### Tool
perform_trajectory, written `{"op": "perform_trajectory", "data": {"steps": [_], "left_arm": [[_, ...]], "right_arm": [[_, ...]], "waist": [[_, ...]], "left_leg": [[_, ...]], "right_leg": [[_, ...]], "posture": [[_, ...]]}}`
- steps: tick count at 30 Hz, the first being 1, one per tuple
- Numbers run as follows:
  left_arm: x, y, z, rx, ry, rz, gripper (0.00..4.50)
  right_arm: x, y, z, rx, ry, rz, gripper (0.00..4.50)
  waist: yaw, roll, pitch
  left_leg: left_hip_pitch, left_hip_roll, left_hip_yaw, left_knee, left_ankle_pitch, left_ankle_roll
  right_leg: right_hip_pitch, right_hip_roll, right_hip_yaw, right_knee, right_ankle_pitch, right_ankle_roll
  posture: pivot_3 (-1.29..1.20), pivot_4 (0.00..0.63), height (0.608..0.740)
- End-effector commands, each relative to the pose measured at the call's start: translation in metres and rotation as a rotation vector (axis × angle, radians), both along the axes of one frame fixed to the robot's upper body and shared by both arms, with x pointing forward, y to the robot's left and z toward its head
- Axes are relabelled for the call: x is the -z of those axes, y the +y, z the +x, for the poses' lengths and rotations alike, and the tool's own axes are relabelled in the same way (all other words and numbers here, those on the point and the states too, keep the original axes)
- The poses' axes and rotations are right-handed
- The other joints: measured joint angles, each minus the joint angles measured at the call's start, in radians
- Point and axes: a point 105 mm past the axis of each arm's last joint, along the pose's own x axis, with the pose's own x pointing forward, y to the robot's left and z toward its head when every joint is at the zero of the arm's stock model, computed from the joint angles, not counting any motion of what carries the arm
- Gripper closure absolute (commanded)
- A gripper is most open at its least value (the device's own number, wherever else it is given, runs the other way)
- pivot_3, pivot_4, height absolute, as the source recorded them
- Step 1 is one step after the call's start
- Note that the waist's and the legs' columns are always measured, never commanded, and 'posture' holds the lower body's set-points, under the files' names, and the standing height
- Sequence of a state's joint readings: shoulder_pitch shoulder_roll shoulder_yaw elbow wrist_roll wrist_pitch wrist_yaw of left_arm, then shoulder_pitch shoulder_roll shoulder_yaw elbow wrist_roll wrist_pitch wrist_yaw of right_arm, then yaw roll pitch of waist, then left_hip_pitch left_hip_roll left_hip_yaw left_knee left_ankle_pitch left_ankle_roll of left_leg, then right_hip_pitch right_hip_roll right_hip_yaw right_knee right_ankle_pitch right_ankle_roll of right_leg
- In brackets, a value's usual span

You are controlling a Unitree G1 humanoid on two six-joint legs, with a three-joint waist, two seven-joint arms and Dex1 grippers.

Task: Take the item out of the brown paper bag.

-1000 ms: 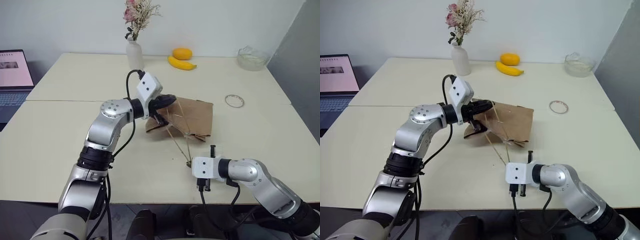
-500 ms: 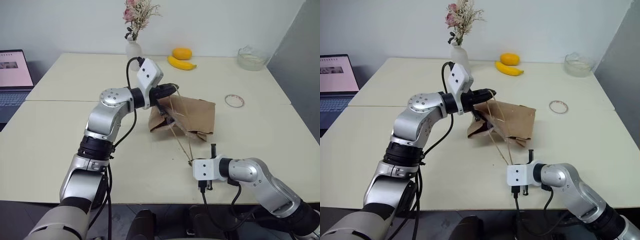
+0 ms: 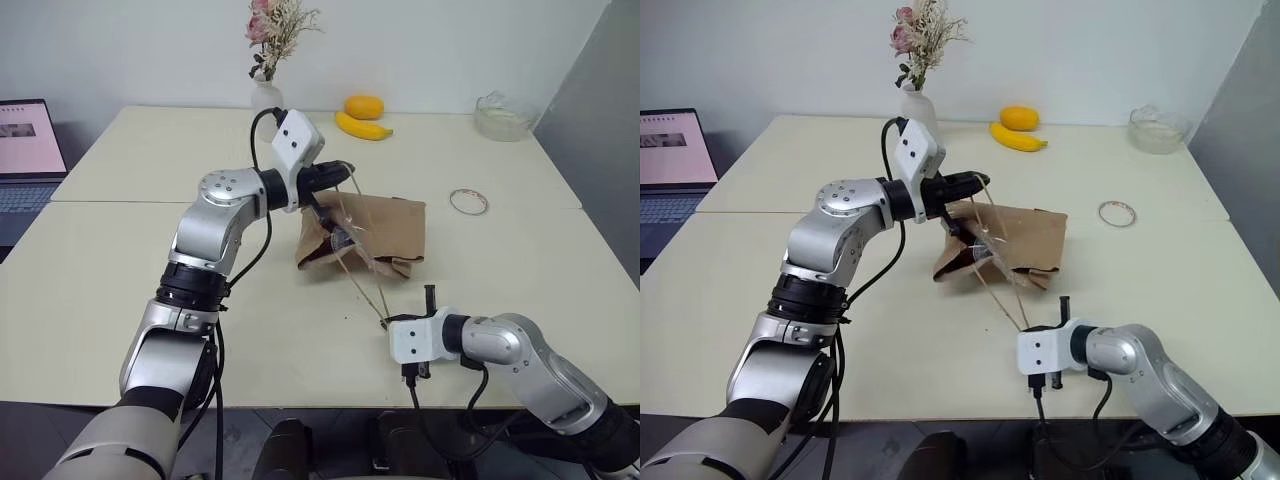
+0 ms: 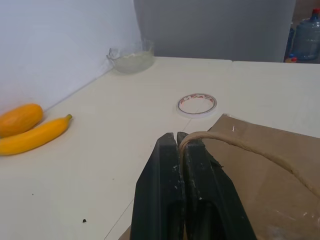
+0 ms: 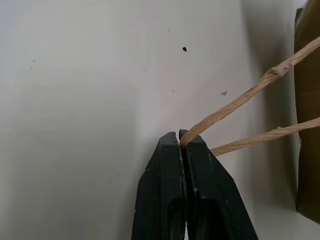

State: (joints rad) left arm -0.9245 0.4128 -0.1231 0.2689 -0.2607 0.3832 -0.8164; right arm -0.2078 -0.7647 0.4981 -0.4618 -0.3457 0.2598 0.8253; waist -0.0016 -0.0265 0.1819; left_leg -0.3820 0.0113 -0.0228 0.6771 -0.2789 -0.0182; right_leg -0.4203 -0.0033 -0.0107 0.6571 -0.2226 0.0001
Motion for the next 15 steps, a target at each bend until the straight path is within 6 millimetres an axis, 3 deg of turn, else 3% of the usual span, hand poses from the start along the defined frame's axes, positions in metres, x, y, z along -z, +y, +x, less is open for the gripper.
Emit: {"op": "perform_trajectory", "data": {"steps": [1,15], "left_arm": [[-0.0766,0.0257,-0.0015,-0.1,-0.261,-0.095,4.5],[-0.0856,0.0308,0.0037,-0.123,-0.287,-0.108,4.5]], "right_arm": [[0.0388,-0.0128,-0.0229,-0.018,0.19,-0.105,4.46],[0.0408,-0.0147,-0.0256,-0.026,0.197,-0.122,4.46]], "waist": [[0.0,0.0,0.0],[0.0,0.0,0.0]], "left_leg": [[0.0,0.0,0.0,0.0,0.0,0.0],[0.0,0.0,0.0,0.0,0.0,0.0]], "right_leg": [[0.0,0.0,0.0,0.0,0.0,0.0],[0.0,0.0,0.0,0.0,0.0,0.0]], "posture": [[0.0,0.15,0.74],[0.0,0.15,0.74]]}}
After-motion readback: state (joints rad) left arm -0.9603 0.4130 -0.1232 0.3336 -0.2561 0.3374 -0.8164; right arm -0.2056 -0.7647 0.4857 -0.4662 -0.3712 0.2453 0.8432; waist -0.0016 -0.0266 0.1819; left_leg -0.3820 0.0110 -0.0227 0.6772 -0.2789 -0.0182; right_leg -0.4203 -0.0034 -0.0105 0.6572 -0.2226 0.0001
